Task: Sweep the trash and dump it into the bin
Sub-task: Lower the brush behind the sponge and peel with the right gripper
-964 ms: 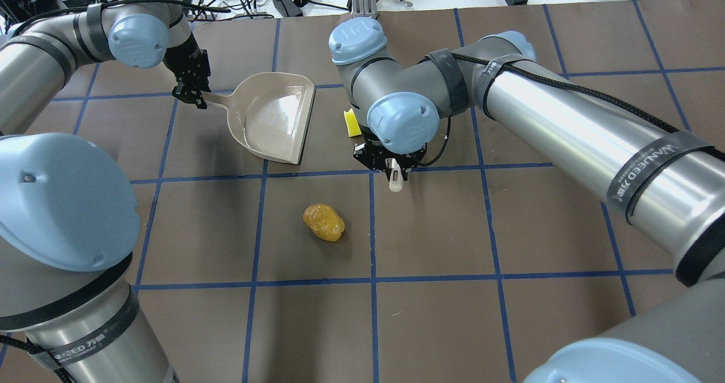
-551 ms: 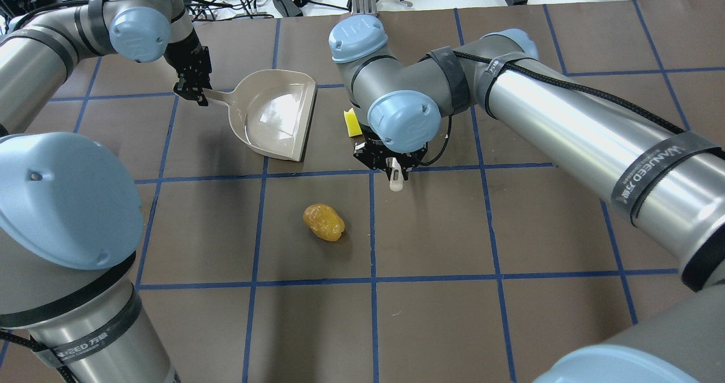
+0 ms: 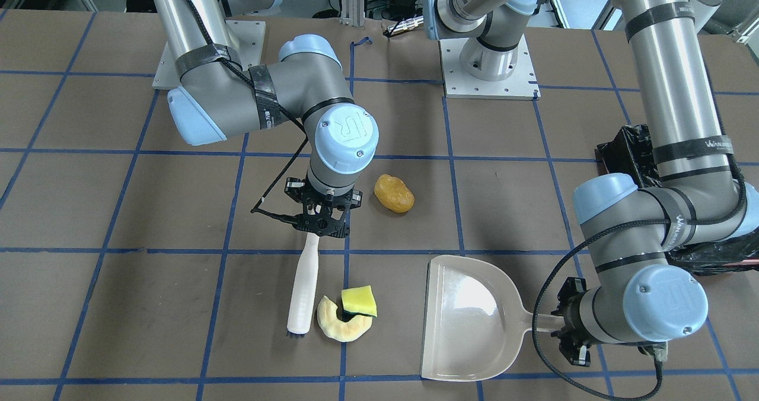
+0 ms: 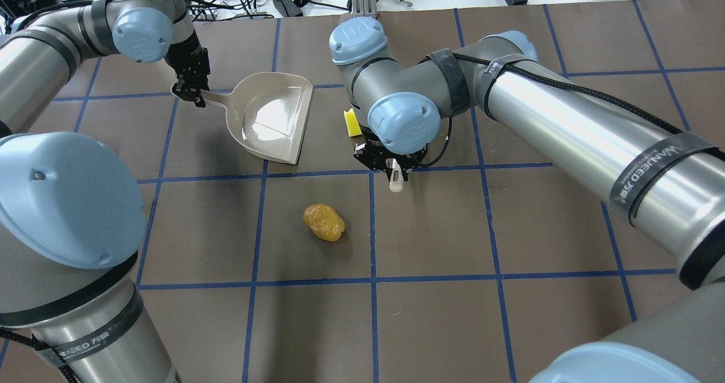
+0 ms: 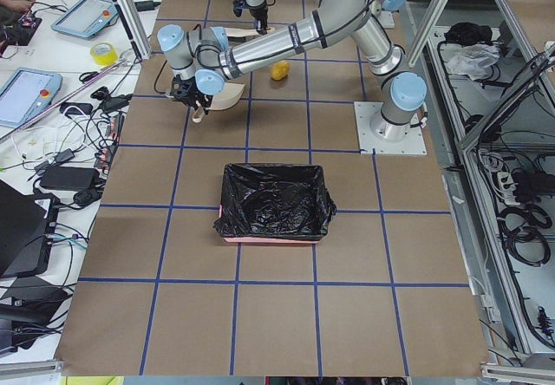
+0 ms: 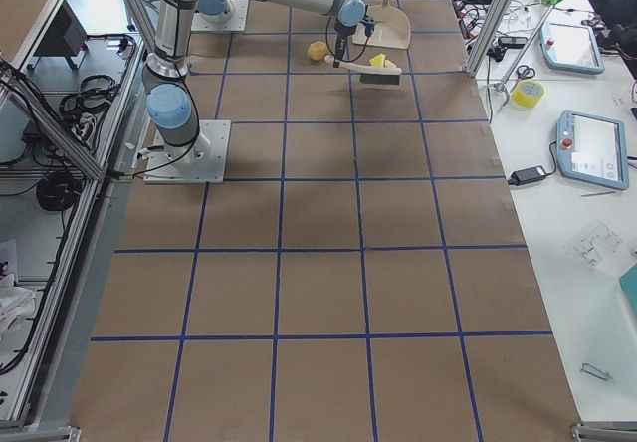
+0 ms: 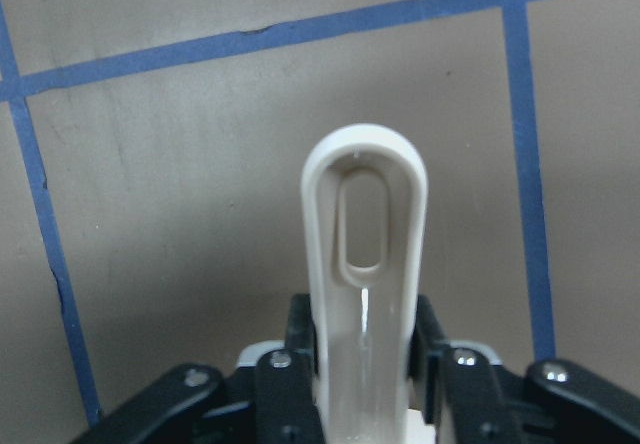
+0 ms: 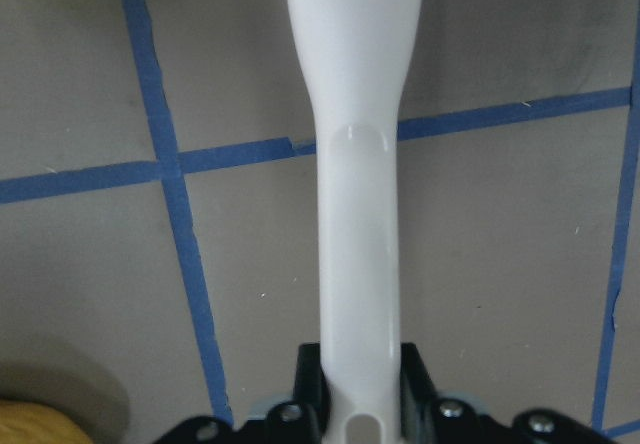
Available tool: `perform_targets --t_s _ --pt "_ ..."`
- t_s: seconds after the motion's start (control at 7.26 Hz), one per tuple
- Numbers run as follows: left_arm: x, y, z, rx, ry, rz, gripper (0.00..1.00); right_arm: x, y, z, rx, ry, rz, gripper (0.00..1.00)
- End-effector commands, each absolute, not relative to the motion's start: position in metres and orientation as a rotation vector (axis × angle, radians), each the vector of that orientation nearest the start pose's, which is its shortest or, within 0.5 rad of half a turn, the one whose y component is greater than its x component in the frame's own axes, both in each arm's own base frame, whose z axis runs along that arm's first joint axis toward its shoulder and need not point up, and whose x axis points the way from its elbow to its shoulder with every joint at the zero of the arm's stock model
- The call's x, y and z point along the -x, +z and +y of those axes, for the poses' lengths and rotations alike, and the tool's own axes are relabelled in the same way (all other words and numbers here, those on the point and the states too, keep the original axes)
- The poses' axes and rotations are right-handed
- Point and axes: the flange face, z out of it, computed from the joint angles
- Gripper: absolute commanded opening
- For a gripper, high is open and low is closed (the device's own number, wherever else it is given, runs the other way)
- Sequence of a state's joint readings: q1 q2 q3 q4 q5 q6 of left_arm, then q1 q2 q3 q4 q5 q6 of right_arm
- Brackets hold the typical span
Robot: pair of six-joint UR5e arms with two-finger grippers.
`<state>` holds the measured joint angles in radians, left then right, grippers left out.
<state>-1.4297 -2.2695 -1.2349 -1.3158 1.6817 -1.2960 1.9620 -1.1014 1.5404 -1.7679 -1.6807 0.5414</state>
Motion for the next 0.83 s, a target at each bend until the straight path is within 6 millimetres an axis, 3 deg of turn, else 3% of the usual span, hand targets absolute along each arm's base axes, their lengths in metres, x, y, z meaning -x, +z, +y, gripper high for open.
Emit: perform_targets --t_s 0.0,0.41,0.69 --pt "0.020 0.238 -0.739 1.959 0.045 2.257 0.00 -0.353 0.246 -0.527 -0.422 0.301 3.295 0.09" --pt "0.019 0.240 -0.740 1.960 0.041 2.258 0.00 -0.358 0.242 -0.528 -0.426 0.292 3.287 0.09" --pt "0.019 0.240 -0.740 1.961 0.039 2.258 0.00 -0.381 0.228 -0.531 -0.418 0.287 3.210 0.09"
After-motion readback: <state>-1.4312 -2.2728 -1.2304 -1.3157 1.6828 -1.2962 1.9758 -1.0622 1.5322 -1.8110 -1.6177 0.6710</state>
